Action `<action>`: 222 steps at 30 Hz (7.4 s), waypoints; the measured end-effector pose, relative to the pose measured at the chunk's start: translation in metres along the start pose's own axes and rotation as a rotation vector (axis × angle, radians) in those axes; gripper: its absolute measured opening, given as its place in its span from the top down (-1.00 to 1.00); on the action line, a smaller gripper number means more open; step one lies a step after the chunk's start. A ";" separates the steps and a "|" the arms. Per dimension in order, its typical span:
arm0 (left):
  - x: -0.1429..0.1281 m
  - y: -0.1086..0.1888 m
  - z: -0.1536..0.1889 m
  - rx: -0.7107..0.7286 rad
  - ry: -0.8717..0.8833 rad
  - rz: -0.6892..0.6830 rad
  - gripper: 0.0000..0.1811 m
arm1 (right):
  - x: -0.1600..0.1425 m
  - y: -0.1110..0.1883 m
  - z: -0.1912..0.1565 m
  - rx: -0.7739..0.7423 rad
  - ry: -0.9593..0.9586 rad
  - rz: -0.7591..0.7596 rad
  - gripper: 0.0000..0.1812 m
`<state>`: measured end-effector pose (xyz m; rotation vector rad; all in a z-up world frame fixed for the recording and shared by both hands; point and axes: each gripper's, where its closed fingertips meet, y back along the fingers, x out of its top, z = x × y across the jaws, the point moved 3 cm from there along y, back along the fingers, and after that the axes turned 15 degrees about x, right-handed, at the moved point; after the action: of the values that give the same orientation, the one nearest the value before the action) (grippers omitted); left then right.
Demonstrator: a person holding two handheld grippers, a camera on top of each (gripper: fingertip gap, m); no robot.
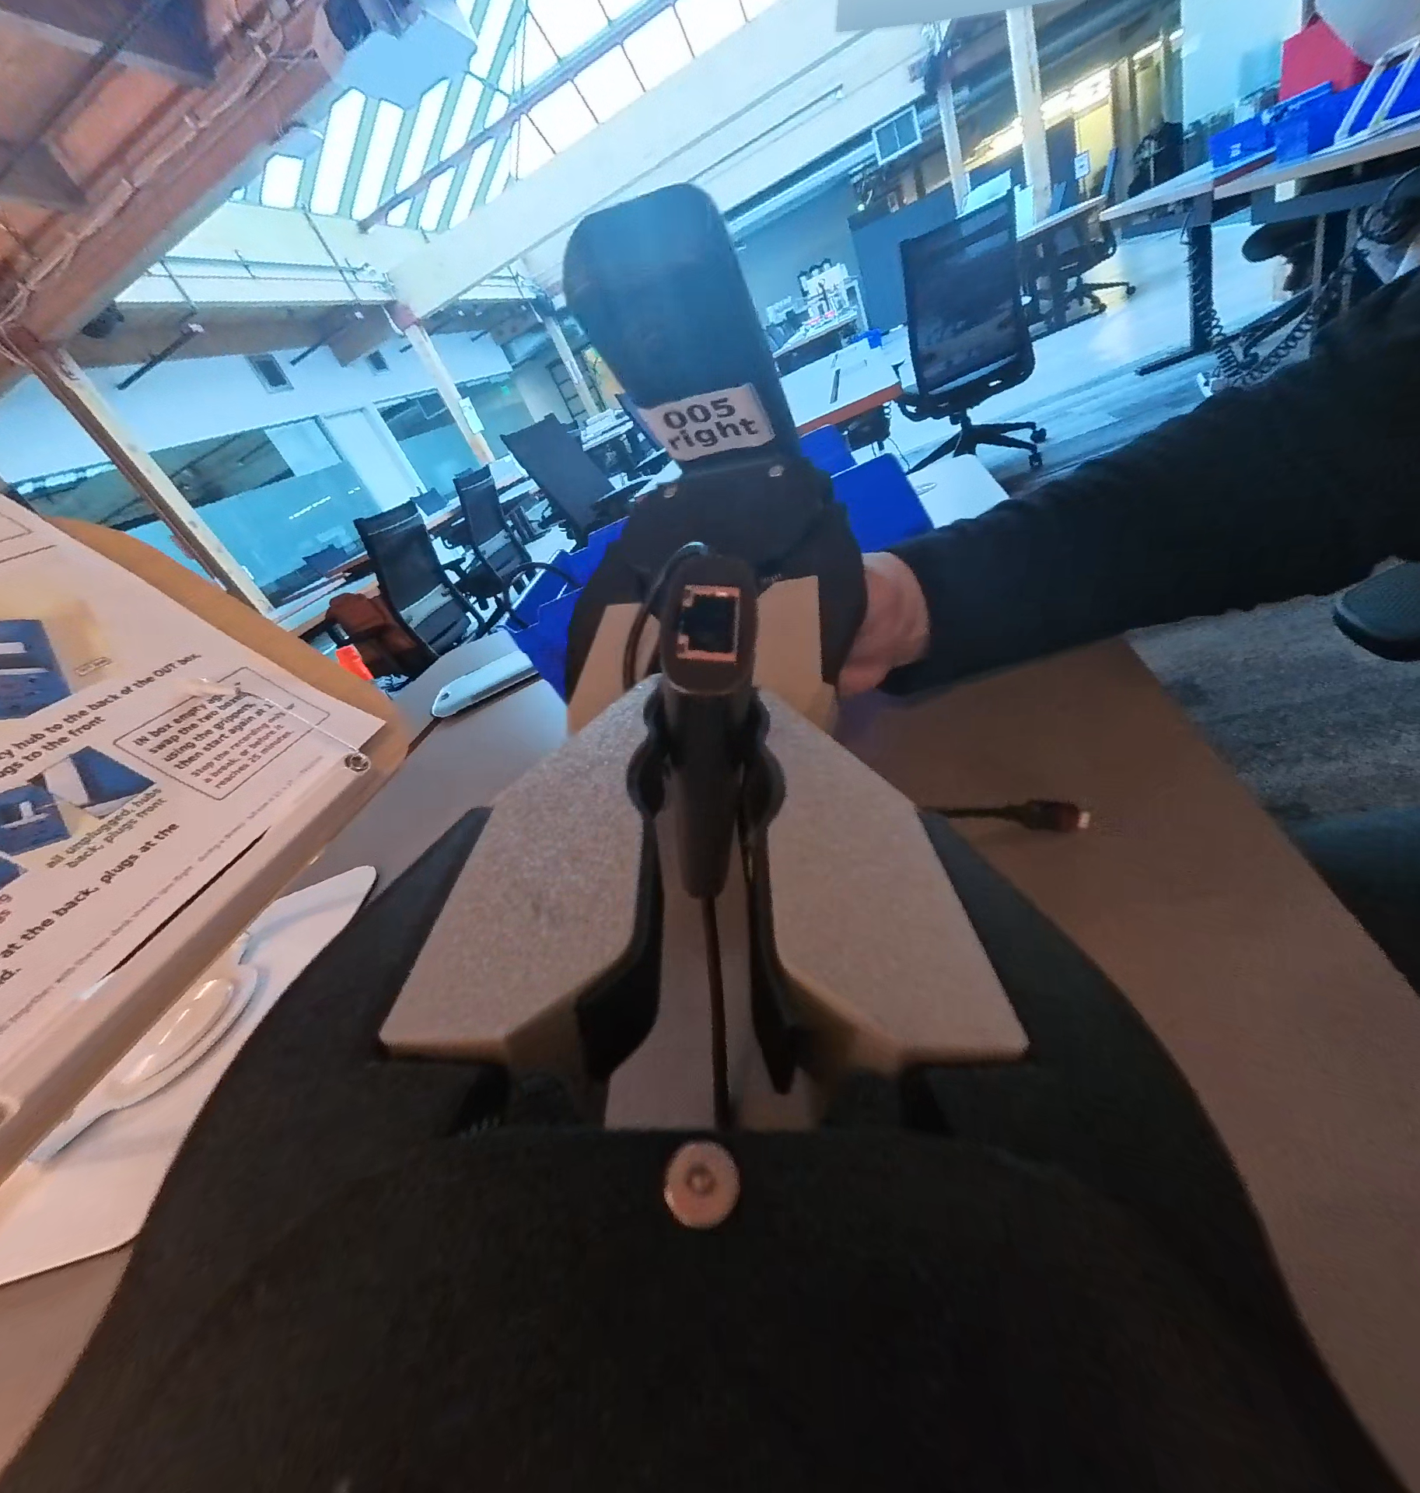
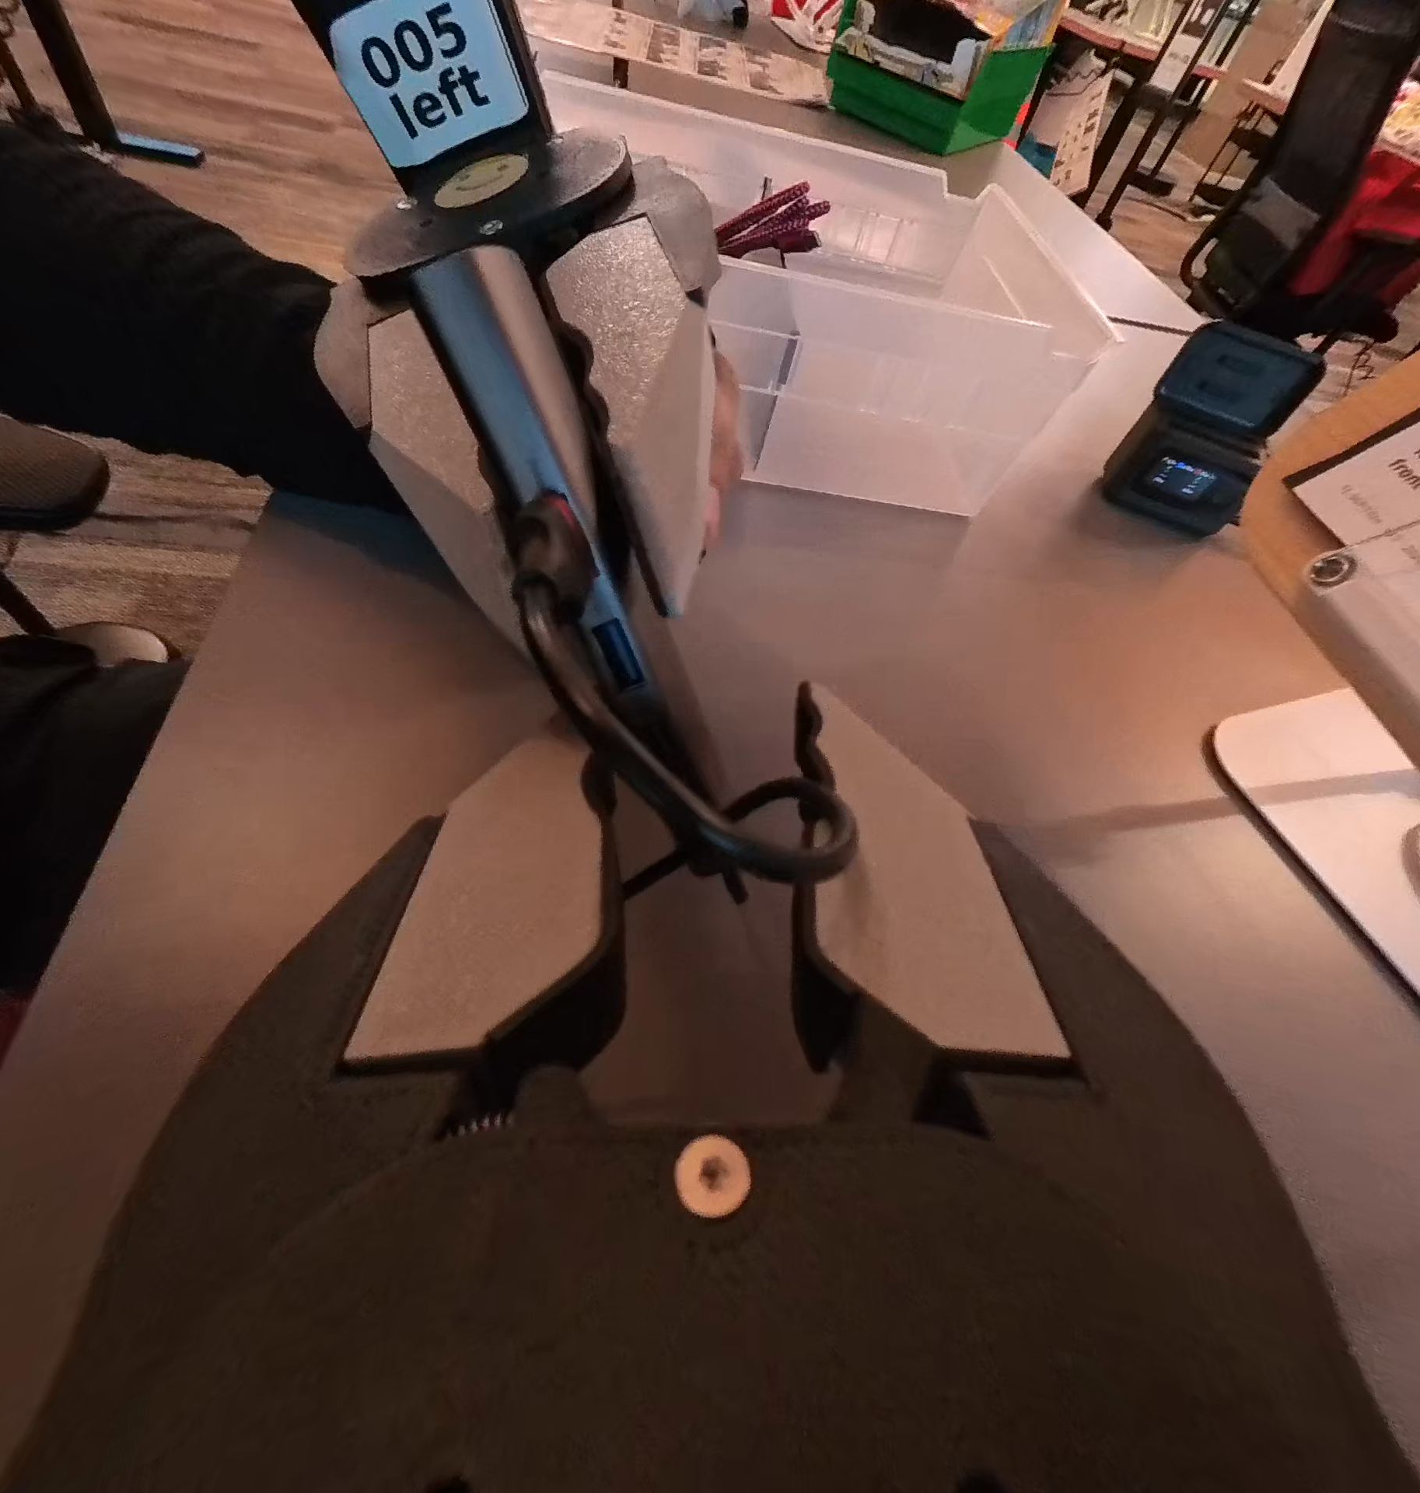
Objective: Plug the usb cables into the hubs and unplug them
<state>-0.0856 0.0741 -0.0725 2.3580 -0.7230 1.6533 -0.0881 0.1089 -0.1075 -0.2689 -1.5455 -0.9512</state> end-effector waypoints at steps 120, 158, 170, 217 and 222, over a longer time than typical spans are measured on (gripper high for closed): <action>-0.061 -0.002 -0.034 0.161 -0.016 -0.353 0.82 | -0.132 0.374 -0.006 -1.005 -0.811 -0.568 0.50; -0.062 0.000 -0.022 0.085 0.012 -0.385 0.71 | -0.141 0.380 0.093 -0.941 -0.869 -0.784 0.59; -0.052 0.010 -0.003 0.251 0.025 -0.443 0.19 | -0.057 0.404 0.000 -1.139 -0.721 -0.296 0.10; 0.001 0.256 -0.047 0.806 0.108 -0.317 0.96 | -0.052 0.040 -0.047 -0.855 -0.510 -0.373 0.48; -0.013 0.250 -0.046 0.856 0.033 -0.472 0.96 | -0.049 0.032 -0.043 -0.844 -0.521 -0.381 0.48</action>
<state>-0.2477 -0.1203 -0.1010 2.6571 0.6632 1.9837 -0.0251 0.1162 -0.1423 -0.8937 -1.5987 -1.9345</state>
